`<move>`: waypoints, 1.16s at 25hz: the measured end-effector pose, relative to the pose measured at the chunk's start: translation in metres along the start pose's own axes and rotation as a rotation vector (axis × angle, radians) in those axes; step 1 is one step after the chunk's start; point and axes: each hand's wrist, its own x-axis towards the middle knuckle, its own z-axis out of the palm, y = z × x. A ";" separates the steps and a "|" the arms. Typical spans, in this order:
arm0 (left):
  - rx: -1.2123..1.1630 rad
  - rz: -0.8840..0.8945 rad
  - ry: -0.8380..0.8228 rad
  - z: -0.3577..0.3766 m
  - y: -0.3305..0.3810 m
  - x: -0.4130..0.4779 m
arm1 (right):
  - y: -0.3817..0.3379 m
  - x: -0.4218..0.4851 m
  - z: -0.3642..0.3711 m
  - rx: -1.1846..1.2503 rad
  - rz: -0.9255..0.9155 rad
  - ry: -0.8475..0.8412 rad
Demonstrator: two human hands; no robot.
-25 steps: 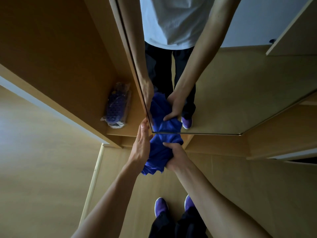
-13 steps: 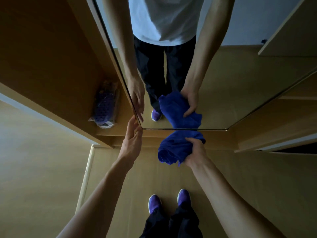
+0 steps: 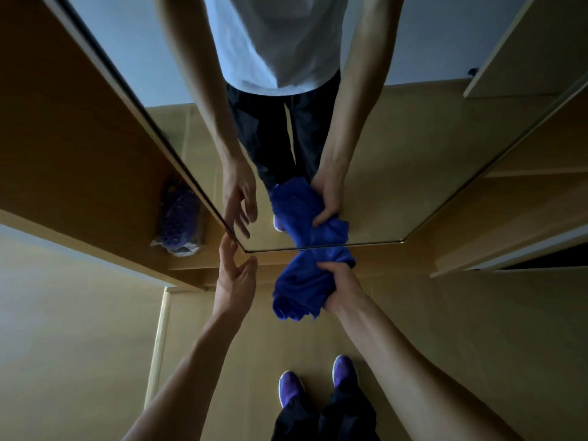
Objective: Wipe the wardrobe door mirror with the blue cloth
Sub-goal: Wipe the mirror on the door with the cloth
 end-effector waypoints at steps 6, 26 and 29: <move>0.055 0.021 0.016 0.008 -0.003 0.001 | -0.051 -0.013 -0.062 0.095 -0.071 0.098; -0.065 -0.315 0.058 0.084 0.011 -0.012 | -0.080 -0.017 -0.086 -0.040 -0.083 0.140; -0.090 -0.367 -0.009 0.111 0.014 -0.018 | -0.089 -0.016 -0.102 -0.066 -0.110 0.196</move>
